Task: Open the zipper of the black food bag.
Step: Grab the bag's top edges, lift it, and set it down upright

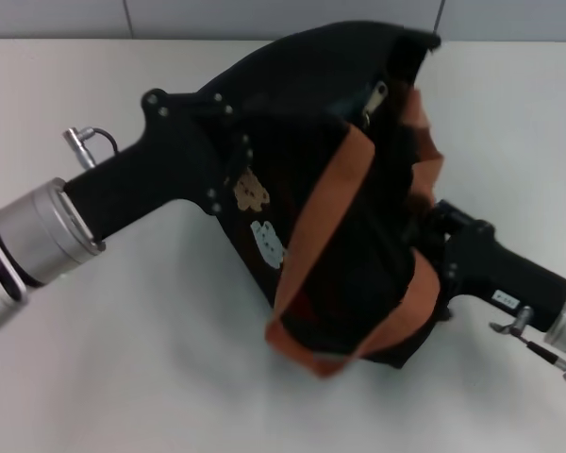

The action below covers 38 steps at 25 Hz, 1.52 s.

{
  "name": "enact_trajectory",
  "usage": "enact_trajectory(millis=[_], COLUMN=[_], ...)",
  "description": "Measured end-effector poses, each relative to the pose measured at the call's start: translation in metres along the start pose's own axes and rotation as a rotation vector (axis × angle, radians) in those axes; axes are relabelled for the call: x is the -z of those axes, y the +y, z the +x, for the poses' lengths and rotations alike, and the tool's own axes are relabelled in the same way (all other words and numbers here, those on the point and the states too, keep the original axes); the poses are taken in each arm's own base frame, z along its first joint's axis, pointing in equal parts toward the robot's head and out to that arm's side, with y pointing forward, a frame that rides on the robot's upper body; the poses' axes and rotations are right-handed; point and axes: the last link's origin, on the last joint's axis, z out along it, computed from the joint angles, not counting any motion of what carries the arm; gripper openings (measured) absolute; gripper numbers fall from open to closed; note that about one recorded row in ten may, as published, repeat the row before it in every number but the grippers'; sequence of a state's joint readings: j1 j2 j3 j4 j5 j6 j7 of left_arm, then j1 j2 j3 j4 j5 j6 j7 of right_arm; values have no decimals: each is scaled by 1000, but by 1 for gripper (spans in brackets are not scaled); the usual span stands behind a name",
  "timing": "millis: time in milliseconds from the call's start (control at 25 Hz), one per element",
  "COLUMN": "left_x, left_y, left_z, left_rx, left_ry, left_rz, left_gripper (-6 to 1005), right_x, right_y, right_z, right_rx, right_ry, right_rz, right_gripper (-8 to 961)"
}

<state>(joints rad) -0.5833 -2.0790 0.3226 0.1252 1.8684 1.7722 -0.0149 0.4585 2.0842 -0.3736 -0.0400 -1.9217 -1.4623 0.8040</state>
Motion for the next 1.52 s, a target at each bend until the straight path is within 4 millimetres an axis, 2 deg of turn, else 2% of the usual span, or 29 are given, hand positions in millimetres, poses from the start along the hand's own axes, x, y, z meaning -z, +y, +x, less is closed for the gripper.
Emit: enact_trajectory(millis=[280, 720, 800, 880, 1000, 1160, 1320, 1520], left_x=[-6, -9, -10, -11, -11, -13, -15, -15], left_y=[18, 41, 43, 44, 44, 47, 50, 54], left_z=[10, 18, 19, 20, 19, 19, 18, 19], left_rx=[-120, -187, -192, -196, -198, -214, -225, -221], left_ry=[73, 126, 130, 132, 132, 125, 119, 124], left_rz=[-3, -22, -19, -21, -22, -20, -20, -34], left_gripper=[85, 84, 84, 84, 84, 85, 84, 84], right_x=[-15, -24, -16, 4, 33, 62, 76, 84], right_y=[-2, -11, -6, 0, 3, 6, 15, 31], right_z=[5, -5, -7, -11, -11, -8, -8, -13], right_rx=[22, 111, 100, 87, 88, 136, 178, 288], right_ry=[77, 30, -17, -106, -203, -289, -376, -477], right_rz=[-7, 48, 31, 35, 102, 214, 289, 327], right_gripper=[832, 831, 831, 831, 831, 831, 831, 831])
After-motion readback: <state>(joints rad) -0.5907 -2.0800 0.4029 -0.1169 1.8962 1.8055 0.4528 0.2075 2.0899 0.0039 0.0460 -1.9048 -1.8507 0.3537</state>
